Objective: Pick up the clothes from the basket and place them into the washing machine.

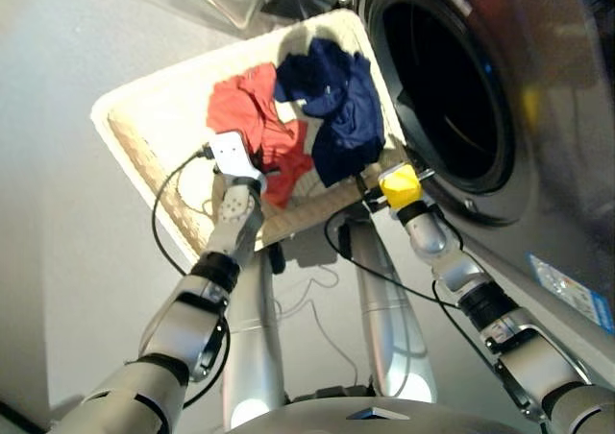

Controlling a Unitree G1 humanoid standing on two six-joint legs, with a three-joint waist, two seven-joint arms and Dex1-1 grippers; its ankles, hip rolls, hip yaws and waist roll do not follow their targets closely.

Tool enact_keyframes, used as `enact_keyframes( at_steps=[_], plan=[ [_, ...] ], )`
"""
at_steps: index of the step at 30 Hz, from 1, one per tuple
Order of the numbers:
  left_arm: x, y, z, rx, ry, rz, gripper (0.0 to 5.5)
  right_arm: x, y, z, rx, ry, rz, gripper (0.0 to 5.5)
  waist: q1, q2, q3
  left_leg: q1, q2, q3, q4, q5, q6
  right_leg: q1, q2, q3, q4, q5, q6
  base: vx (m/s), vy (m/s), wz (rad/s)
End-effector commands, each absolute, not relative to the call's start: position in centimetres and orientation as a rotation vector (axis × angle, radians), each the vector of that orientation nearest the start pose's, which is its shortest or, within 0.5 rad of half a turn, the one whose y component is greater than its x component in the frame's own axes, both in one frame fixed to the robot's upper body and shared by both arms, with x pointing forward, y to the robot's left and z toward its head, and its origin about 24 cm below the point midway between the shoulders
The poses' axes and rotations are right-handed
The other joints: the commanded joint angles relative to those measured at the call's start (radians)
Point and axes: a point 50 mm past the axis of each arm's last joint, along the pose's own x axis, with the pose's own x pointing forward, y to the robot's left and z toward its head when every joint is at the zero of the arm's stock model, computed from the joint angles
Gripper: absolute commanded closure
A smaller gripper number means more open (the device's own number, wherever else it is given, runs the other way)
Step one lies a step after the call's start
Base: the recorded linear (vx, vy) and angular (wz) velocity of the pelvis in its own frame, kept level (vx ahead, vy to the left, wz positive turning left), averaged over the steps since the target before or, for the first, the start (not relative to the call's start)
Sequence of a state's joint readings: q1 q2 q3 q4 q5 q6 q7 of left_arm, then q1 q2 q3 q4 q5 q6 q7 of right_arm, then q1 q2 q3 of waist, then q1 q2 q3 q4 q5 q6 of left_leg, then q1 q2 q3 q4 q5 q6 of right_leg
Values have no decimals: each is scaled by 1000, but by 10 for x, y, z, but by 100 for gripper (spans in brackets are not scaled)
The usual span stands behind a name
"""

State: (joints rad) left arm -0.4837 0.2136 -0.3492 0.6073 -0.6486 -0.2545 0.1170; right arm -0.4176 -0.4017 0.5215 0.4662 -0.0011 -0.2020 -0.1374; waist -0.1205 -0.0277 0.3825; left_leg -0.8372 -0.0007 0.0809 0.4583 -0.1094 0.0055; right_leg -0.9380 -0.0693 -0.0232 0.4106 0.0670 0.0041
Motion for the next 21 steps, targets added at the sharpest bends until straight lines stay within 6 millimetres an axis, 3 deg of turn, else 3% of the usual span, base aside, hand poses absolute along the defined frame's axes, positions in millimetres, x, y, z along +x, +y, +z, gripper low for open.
enact_keyframes(
  at_steps=[1,2,3,12,21],
  plan=[
    [321,122,54,-315,-53,-183,550,300,-132,32,-649,-85,397,0,28,49,-65,69,-13,-14,-111,53,-20,149,-7,-39,-91,-20,75,94,-23,77],
    [316,120,51,-318,-43,-204,550,298,-132,26,-678,-63,410,0,34,51,-72,116,-18,-19,-145,65,-24,197,-10,-43,-121,-16,78,0,0,0],
    [310,119,49,-324,-41,-236,550,295,-133,18,-736,-40,428,0,40,51,-77,176,-29,-19,-195,105,-21,258,-18,-53,-168,12,75,0,0,0],
    [286,111,44,-414,-17,-354,550,285,-117,4,-903,-40,579,0,75,68,-97,434,-40,-35,-331,135,-28,511,-19,-73,-276,7,82,84,-20,104],
    [261,81,44,-630,60,-514,550,291,-71,32,-1042,-282,698,0,98,117,-131,598,-48,-37,-391,131,-20,661,-22,-78,-323,-15,87,58,-3,32]
  ],
)
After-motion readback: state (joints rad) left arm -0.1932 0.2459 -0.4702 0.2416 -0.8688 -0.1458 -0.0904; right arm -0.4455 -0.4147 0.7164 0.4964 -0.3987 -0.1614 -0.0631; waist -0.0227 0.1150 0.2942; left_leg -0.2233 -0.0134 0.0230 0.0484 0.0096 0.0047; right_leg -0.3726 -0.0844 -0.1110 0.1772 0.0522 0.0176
